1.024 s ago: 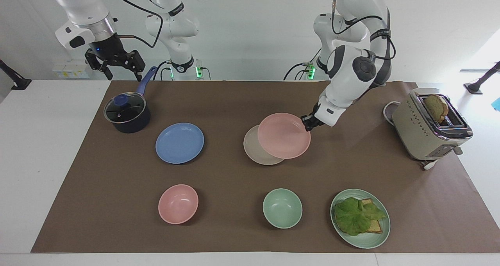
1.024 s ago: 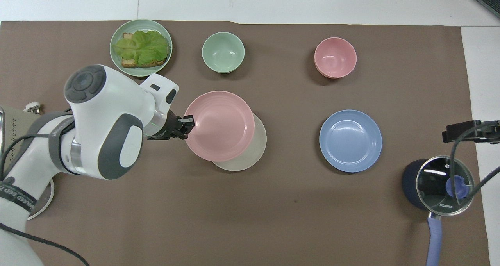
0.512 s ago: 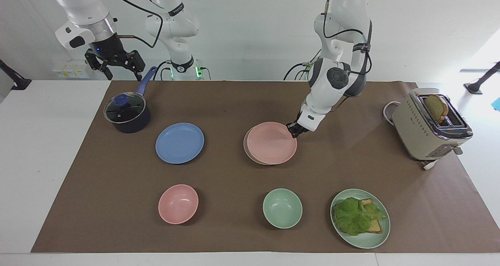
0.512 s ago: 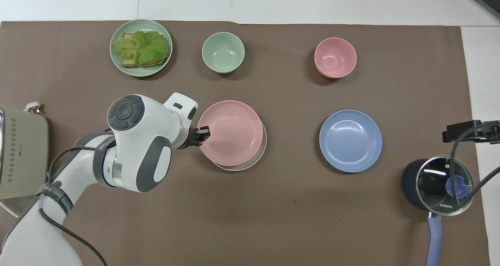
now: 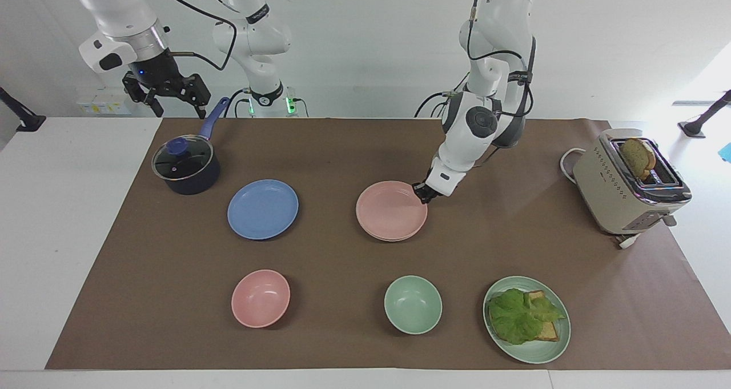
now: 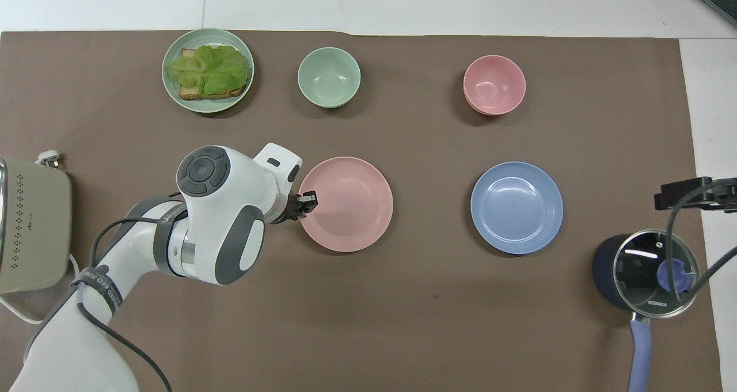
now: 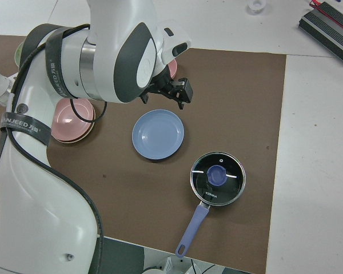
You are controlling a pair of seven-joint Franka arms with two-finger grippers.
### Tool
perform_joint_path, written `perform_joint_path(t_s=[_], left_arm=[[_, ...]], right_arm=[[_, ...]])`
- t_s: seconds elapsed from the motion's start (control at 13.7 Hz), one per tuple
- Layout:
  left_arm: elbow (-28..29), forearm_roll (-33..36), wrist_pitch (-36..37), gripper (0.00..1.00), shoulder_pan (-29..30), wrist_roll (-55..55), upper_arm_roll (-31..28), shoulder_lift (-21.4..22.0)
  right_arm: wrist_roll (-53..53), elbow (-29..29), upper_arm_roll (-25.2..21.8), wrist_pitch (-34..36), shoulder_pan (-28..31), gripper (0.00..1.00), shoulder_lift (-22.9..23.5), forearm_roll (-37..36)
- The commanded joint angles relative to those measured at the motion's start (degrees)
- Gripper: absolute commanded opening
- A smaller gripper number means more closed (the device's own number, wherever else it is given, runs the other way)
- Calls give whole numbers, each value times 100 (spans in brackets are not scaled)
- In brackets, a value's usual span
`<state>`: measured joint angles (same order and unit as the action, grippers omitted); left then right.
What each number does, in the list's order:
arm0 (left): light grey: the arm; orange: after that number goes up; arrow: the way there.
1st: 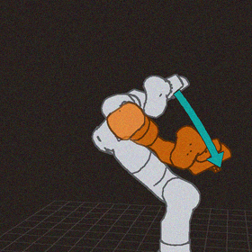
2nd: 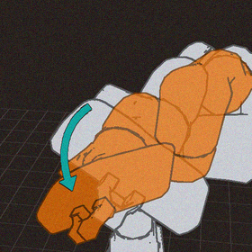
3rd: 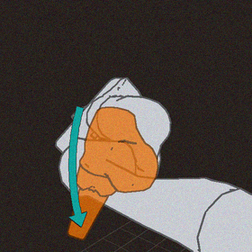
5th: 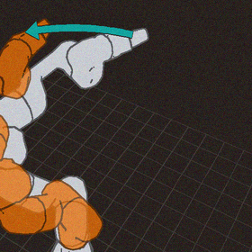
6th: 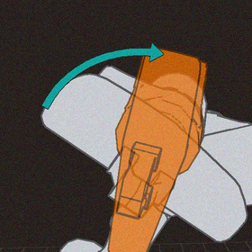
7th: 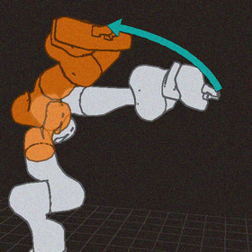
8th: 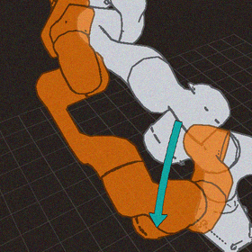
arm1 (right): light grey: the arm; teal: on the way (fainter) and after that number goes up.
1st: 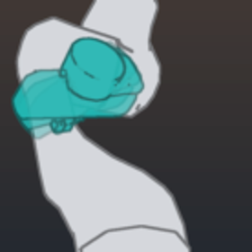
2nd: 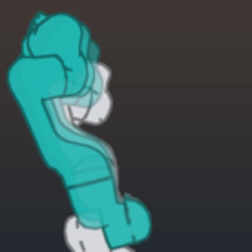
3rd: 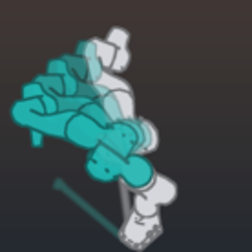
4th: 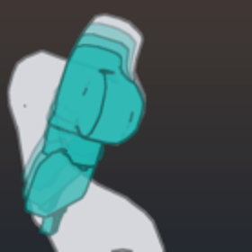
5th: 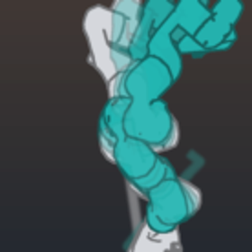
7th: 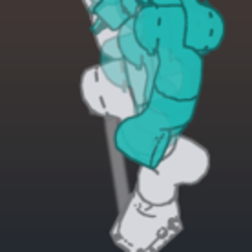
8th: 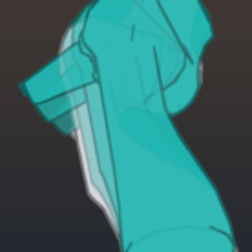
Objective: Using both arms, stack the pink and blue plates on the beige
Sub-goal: 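Open the left gripper and withdraw it from the plates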
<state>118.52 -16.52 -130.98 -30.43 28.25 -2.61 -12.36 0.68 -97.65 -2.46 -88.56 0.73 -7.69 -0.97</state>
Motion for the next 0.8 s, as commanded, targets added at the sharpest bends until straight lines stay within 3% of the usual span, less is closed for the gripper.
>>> perform_joint_path(t_s=[0.0, 0.15, 0.29, 0.44, 0.73], left_arm=[[-13, -97, -94, 100, -103, -144, -117, -47], [-214, -88, 45, 100, -77, -100, -125, 5], [-582, 17, 903, 100, 98, -109, -187, 241], [-1309, 533, 1931, 100, 615, -179, -170, 339], [-2700, 886, 3778, 100, 1398, -1072, -205, 400]], right_arm=[[-129, -176, 26, -74, 85, 100, -145, 27], [-155, -263, 26, -126, 164, 100, -163, 35], [-295, -377, 26, -170, 191, 100, -163, 44], [-672, -963, 26, -817, 278, 100, -180, 62], [-727, -1730, 26, -2049, 288, 100, 152, 79]])
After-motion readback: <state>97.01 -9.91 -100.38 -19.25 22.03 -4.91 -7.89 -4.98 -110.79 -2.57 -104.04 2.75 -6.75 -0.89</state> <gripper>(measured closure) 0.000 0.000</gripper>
